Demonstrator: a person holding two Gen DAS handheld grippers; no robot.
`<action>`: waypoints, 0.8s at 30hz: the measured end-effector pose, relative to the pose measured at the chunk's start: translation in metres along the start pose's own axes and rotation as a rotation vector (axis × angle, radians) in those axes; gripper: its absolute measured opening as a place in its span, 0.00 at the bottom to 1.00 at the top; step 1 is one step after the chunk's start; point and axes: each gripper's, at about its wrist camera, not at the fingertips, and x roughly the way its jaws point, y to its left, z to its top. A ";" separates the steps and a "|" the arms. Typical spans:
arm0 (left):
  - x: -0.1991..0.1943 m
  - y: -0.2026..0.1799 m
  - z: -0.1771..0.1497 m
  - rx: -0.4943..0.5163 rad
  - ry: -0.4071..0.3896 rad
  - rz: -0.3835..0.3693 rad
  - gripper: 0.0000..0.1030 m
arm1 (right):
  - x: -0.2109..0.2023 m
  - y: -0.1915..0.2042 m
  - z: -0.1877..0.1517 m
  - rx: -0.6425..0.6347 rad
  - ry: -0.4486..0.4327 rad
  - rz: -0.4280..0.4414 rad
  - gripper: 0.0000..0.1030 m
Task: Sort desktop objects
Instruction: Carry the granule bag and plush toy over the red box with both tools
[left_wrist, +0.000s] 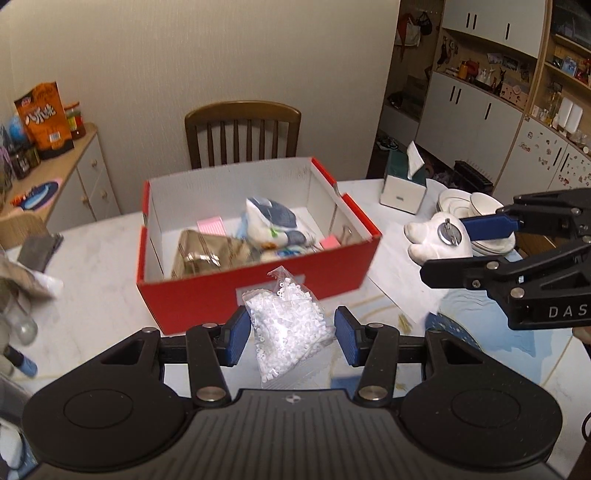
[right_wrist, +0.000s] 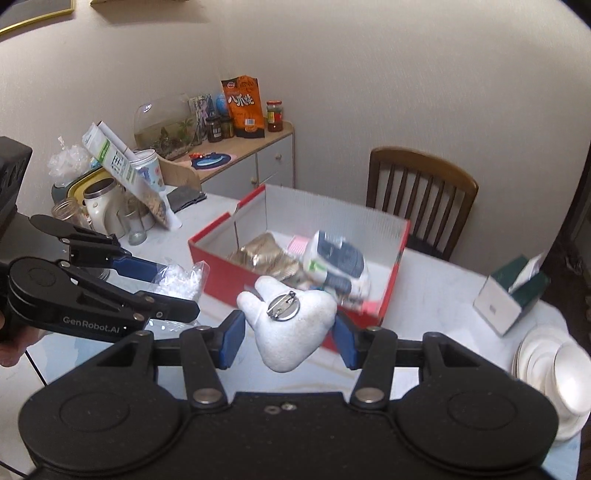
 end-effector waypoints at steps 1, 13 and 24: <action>0.001 0.001 0.003 0.005 -0.003 0.006 0.48 | 0.003 -0.001 0.004 -0.005 -0.003 -0.004 0.49; 0.026 0.024 0.040 0.014 -0.028 0.053 0.48 | 0.038 -0.019 0.041 -0.003 -0.029 -0.036 0.49; 0.068 0.046 0.071 0.039 -0.038 0.096 0.48 | 0.075 -0.035 0.060 -0.010 -0.034 -0.064 0.50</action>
